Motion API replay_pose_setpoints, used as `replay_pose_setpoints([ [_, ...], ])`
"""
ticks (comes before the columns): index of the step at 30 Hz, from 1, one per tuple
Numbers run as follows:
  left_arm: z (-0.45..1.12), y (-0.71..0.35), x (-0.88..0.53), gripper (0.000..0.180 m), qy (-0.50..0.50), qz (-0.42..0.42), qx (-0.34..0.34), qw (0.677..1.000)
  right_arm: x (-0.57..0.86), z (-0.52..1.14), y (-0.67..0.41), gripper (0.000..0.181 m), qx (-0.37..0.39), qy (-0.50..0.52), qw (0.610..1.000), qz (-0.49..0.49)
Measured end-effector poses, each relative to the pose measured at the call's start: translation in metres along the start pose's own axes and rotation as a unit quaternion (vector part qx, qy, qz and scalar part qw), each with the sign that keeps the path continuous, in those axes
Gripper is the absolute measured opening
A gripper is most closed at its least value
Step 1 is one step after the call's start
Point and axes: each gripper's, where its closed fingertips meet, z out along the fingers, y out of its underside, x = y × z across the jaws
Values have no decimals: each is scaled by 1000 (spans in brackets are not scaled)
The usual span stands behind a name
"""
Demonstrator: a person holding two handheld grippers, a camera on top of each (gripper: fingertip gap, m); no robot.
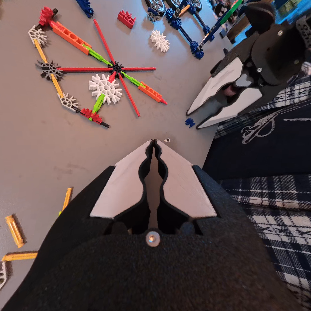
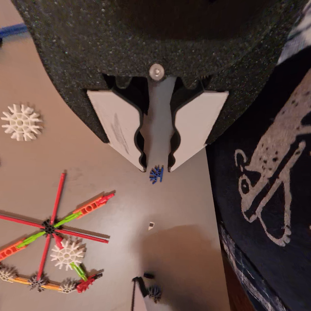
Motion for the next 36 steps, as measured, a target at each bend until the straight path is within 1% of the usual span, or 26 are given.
replay_pose_setpoints([
  [4, -2, -1, 1, 0, -10, 2, 4, 1000, 3, 7, -7, 14, 14, 31, 999, -11],
  [10, -7, 4, 0, 0, -30, -3, 15, 999, 6, 12, -16, 14, 25, 33, 999, -19],
  [13, -15, 2, -6, 0, -52, 0, 28, 998, 9, 16, -35, 14, 44, 35, 998, -21],
  [19, -31, -16, -32, 0, -115, 42, 39, 992, 34, 40, -82, 14, 64, 83, 995, -3],
  [26, -24, -17, -57, 0, -132, 79, -3, 988, 56, 66, -102, 14, 57, 105, 992, 51],
  [36, -6, -12, -57, 0, -104, 118, -33, 987, 70, 78, -102, 14, 48, 125, 985, 110],
])
